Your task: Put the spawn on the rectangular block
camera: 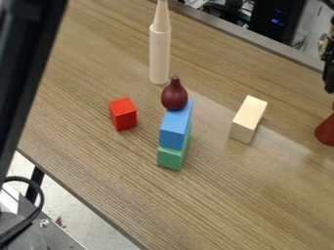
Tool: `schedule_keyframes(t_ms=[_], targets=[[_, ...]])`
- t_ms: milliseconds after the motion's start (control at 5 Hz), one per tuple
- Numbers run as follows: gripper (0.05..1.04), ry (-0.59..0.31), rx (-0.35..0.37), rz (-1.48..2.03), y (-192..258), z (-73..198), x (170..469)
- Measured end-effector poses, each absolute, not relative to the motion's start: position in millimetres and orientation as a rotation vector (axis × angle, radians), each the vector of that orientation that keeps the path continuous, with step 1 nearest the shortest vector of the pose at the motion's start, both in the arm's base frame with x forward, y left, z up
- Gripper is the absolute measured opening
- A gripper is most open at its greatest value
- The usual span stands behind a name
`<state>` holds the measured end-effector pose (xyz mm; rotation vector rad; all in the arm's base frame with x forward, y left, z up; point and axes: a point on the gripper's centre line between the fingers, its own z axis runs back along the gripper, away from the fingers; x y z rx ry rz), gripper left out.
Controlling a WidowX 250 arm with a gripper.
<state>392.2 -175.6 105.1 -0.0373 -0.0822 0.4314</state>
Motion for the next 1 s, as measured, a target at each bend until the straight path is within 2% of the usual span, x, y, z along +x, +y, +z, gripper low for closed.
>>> schedule_keyframes(t_ms=[400, 600, 800, 1000], targets=[[1.001, -0.074, -0.053, 0.412, -186.3, 97.9, 409.1], [0.950, -0.056, -0.039, 0.408, -187.3, 89.1, 414.5], [0.671, -0.035, -0.025, 0.431, -179.8, 76.5, 412.4], [0.567, -0.018, -0.015, 0.437, -175.7, 68.1, 405.8]])
